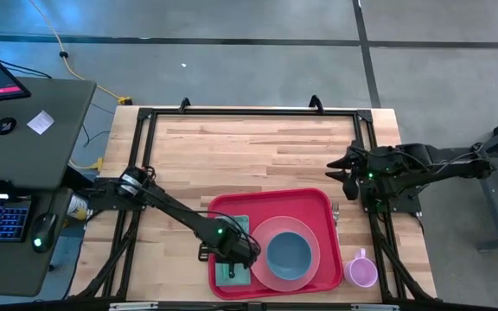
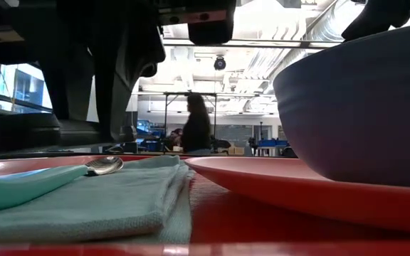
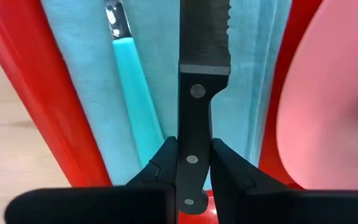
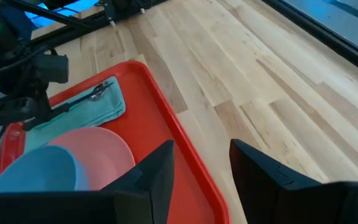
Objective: Set up tray
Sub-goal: Put the black knife on the blue napkin to the right of the blue spoon
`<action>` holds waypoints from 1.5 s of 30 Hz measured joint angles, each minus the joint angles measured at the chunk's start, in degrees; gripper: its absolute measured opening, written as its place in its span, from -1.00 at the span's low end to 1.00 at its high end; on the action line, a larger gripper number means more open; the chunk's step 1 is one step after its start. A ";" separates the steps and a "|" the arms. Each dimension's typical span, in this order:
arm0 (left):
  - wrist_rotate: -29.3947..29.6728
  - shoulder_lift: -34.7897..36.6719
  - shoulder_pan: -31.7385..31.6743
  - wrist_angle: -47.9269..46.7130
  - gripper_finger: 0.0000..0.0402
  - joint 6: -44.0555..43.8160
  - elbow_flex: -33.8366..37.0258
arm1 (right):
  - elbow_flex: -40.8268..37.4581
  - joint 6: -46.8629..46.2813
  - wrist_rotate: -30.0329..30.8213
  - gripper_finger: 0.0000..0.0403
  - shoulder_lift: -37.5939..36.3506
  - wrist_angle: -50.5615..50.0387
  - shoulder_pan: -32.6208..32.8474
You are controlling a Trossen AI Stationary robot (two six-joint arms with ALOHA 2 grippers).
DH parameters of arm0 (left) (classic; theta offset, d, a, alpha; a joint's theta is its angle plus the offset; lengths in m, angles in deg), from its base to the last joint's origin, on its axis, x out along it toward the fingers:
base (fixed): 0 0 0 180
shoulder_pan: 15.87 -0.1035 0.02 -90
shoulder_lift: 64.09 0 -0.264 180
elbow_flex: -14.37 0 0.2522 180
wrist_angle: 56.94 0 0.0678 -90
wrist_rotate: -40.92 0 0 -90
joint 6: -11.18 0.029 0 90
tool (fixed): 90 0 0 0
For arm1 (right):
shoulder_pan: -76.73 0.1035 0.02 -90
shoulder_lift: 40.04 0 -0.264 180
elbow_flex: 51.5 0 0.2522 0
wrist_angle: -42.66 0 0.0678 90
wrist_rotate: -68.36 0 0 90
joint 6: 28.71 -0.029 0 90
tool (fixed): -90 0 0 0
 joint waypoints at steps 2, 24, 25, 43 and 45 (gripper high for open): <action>0.01 -0.11 0.00 -0.26 -0.58 0.00 0.15 | -0.21 0.00 0.03 -0.32 0.00 0.30 0.00; -0.01 -0.87 -0.04 7.51 -0.43 -1.60 4.79 | -0.21 0.12 0.38 -0.32 0.00 0.26 0.00; -0.01 -0.87 -0.04 7.63 -0.42 -1.60 4.79 | -0.21 0.12 0.37 -0.32 0.00 0.26 0.00; -2.85 -0.85 -0.07 6.42 -0.32 -4.63 4.79 | -0.21 0.11 -0.73 -0.32 0.00 0.24 0.00; -2.83 -0.85 -0.07 6.67 -0.32 -4.67 4.79 | -0.21 0.00 -1.08 -0.32 0.00 0.24 0.00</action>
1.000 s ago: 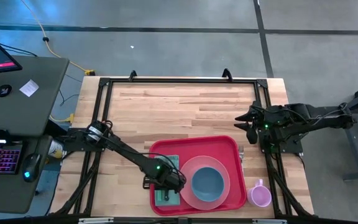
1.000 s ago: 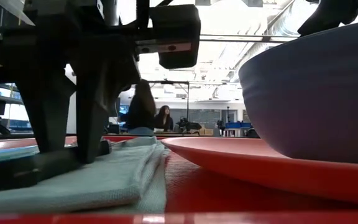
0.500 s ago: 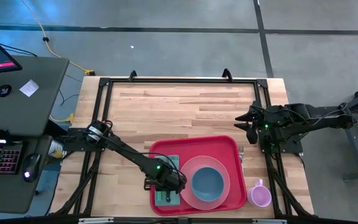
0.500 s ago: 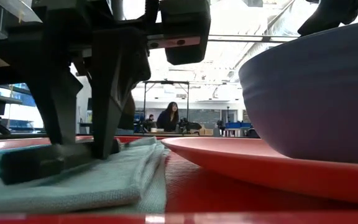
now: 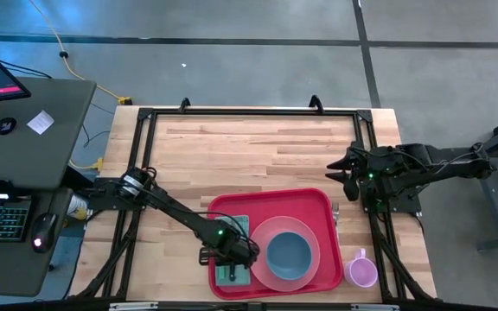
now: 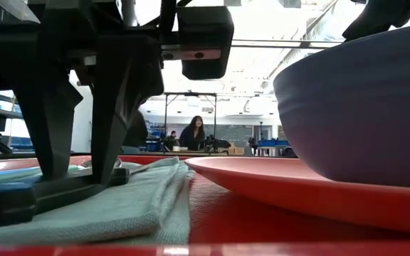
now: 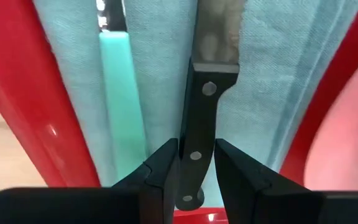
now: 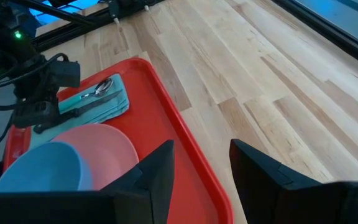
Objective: Set up tray
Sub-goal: Put the black knife on the blue napkin to the right of the blue spoon, then move the red tray to the middle of the table
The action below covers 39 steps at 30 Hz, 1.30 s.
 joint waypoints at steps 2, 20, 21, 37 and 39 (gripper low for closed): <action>0.02 0.00 -0.05 0.01 -0.32 -0.09 -0.40 | 0.00 -0.01 -0.18 -0.32 0.00 0.00 0.00; 14.67 6.12 -3.31 -21.95 -0.32 15.75 -13.55 | 0.07 -33.27 -7.97 -0.32 7.04 -26.13 -0.33; 16.29 6.99 -4.28 -24.10 -0.32 18.42 -14.68 | 0.07 -34.73 -9.22 -0.32 7.70 -26.67 -0.33; 25.14 12.02 -25.14 -37.43 -0.32 78.25 -17.16 | 0.04 -41.51 -11.99 -0.32 20.52 -5.04 -0.42; 22.45 12.02 -27.23 -33.40 -0.32 86.08 -15.06 | 0.04 -41.52 -12.19 -0.32 21.48 -3.43 -0.29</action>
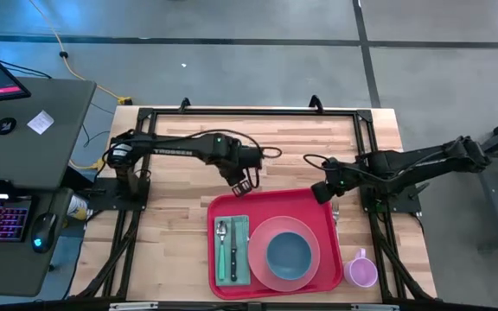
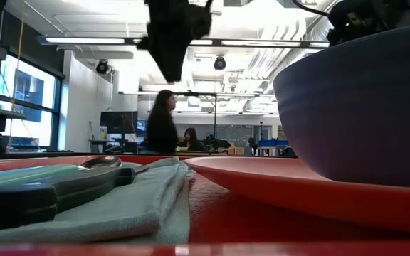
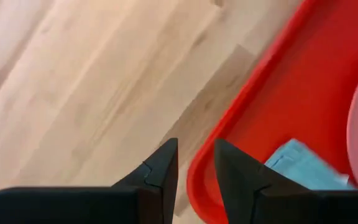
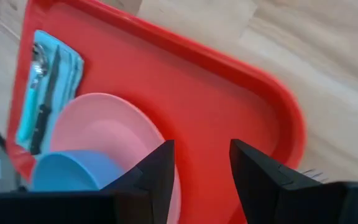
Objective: Set up tray
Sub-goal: Move the red tray to the middle of the table
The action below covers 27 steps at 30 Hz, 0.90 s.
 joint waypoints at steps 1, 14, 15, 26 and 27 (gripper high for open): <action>-1.74 0.00 -1.06 1.51 -0.32 3.88 1.28 | 0.00 -0.60 -0.46 -0.32 0.25 0.57 0.07; -24.04 -0.07 -9.64 11.37 -0.32 38.30 15.80 | 0.00 -16.04 -2.44 -0.32 -0.61 3.40 7.55; -24.02 -0.07 -9.63 11.51 -0.32 39.93 16.68 | 0.00 -16.51 -2.10 -0.32 -0.61 3.49 8.16; -26.36 -0.07 -9.46 18.79 -0.32 41.52 23.35 | 0.00 -16.01 1.33 -0.32 -0.61 3.86 11.68; -26.74 -0.07 -9.43 19.31 -0.32 41.51 23.81 | 0.00 -15.49 1.34 -0.32 -0.61 3.85 11.83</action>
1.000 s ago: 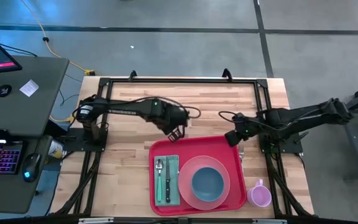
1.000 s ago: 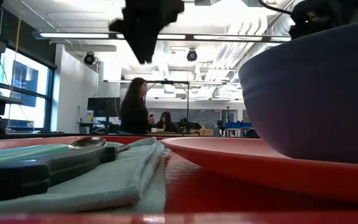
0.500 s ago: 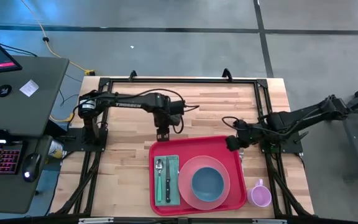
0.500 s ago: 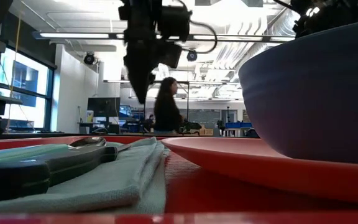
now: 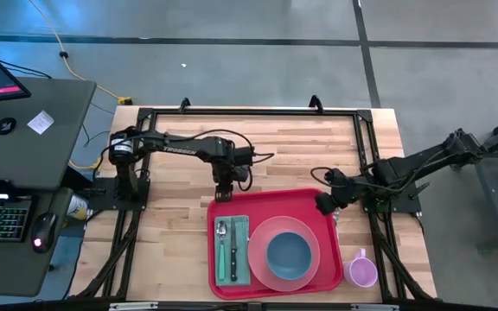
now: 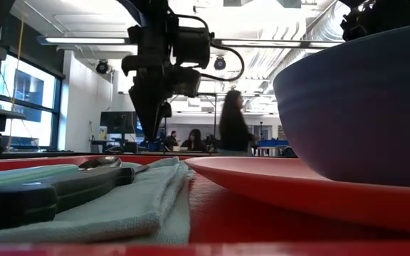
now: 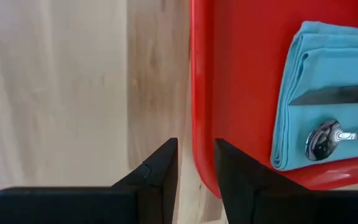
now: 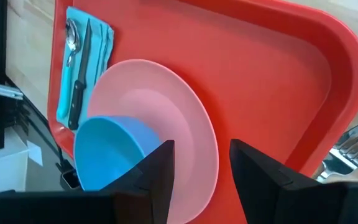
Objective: Set up tray
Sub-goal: Move the red tray to the middle of the table
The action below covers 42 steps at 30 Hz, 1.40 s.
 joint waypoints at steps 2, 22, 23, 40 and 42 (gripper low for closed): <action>-0.62 -0.08 0.41 0.54 -0.32 -0.16 0.69 | 0.00 0.76 0.29 -0.32 0.00 -0.01 0.31; 2.40 -6.86 2.68 4.32 -0.32 -6.25 0.63 | -0.02 9.10 -2.77 -0.32 -1.66 -9.95 2.75; 2.47 -7.13 2.86 4.26 -0.32 -6.16 0.63 | -0.02 8.23 -2.58 -0.32 -2.00 -10.00 2.75; 14.30 -7.76 2.94 -0.45 -0.32 1.68 0.45 | -0.02 2.78 -1.16 -0.32 -4.44 -9.26 2.75; 16.29 -7.78 2.67 -1.42 -0.32 1.86 0.45 | -0.02 2.51 -1.18 -0.32 -4.44 -8.96 2.75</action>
